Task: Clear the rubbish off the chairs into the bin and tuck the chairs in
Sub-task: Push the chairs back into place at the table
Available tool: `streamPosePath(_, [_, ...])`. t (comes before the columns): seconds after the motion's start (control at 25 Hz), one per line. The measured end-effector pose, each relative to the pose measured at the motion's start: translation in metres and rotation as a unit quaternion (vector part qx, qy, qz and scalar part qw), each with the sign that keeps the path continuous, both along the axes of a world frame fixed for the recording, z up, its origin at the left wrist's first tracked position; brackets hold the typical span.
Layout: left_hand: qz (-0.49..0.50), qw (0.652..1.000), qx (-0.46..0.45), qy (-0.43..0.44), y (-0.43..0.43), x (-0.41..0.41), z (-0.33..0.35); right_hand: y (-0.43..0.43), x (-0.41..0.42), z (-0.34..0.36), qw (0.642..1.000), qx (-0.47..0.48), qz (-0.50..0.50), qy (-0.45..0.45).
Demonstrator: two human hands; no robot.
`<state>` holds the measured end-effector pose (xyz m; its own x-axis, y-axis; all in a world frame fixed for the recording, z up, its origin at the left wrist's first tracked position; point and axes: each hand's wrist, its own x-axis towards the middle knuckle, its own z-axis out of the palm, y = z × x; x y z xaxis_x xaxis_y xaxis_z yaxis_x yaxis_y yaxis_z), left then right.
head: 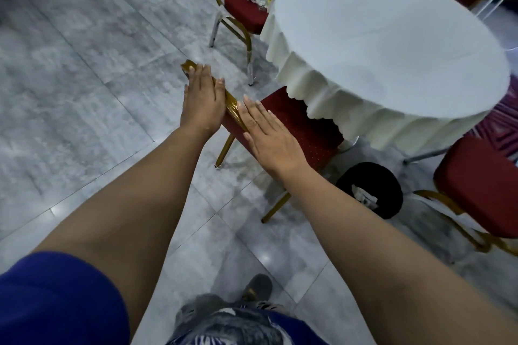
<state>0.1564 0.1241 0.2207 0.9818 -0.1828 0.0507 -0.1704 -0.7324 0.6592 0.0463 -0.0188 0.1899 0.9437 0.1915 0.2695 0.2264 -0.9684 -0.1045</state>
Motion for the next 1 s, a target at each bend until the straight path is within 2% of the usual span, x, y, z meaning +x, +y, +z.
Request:
streamPosePath(0.36, [-0.019,1.000,0.021,0.002,-0.052,0.051,0.005,-0.049,0.048,-0.003,1.000,-0.003,-0.025,-0.012])
streamPosePath(0.56, [-0.034,0.999,0.035,-0.010,-0.070,0.077,0.006,-0.067,0.073,0.001,0.998,-0.040,-0.039,0.018])
streamPosePath(0.72, [-0.036,0.998,0.032,-0.030,-0.069,0.091,0.003,-0.065,0.085,0.003,0.997,-0.045,-0.050,0.026])
streamPosePath(1.0, [-0.052,0.992,0.094,-0.062,-0.062,0.102,0.003,-0.058,0.089,0.013,0.995,-0.036,-0.069,0.066])
